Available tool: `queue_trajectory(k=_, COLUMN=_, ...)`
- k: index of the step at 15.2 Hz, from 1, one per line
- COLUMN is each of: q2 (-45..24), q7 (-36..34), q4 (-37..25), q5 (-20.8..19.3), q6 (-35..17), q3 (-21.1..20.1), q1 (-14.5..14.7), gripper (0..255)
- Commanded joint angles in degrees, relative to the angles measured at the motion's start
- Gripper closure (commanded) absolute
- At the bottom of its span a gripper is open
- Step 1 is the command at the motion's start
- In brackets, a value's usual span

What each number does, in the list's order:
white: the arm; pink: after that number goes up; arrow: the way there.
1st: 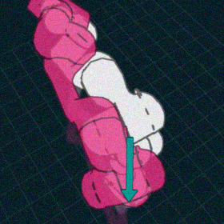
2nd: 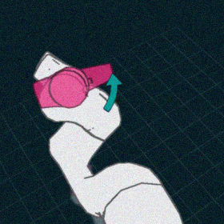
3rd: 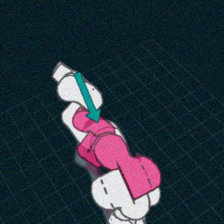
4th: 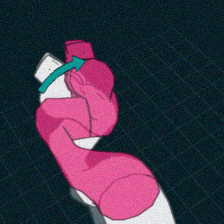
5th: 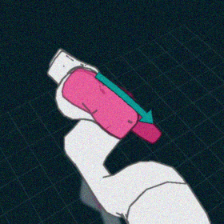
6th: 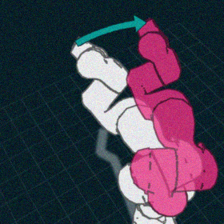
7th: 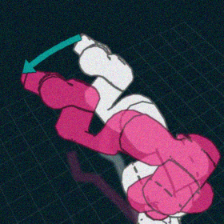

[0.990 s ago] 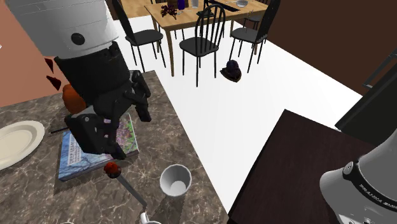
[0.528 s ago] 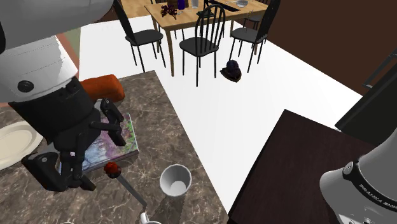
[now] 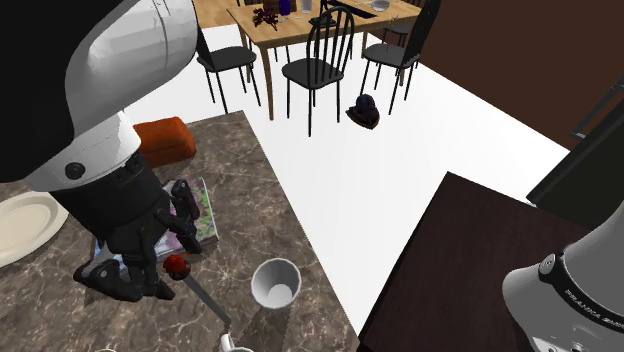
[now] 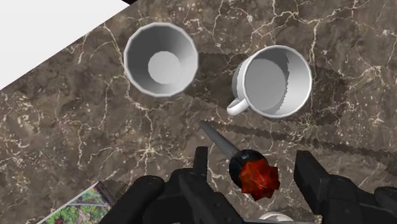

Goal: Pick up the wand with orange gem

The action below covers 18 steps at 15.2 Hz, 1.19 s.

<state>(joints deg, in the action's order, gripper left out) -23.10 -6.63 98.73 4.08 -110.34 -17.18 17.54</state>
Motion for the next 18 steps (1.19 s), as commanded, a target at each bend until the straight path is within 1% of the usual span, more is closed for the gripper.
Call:
queue_trajectory(k=1, q2=-0.06, q7=0.01, q4=0.07, q5=-0.02, q6=-0.15, q3=0.01, q1=0.01, gripper=255)
queue_trajectory(k=9, q2=-0.14, q7=-0.02, q4=-0.04, q5=-0.03, q6=-0.11, q3=0.01, q1=0.03, gripper=255)
queue_trajectory(k=18, q2=2.36, q7=-0.47, q4=-3.57, q5=0.49, q6=5.81, q3=-0.28, q1=-0.21, gripper=255)
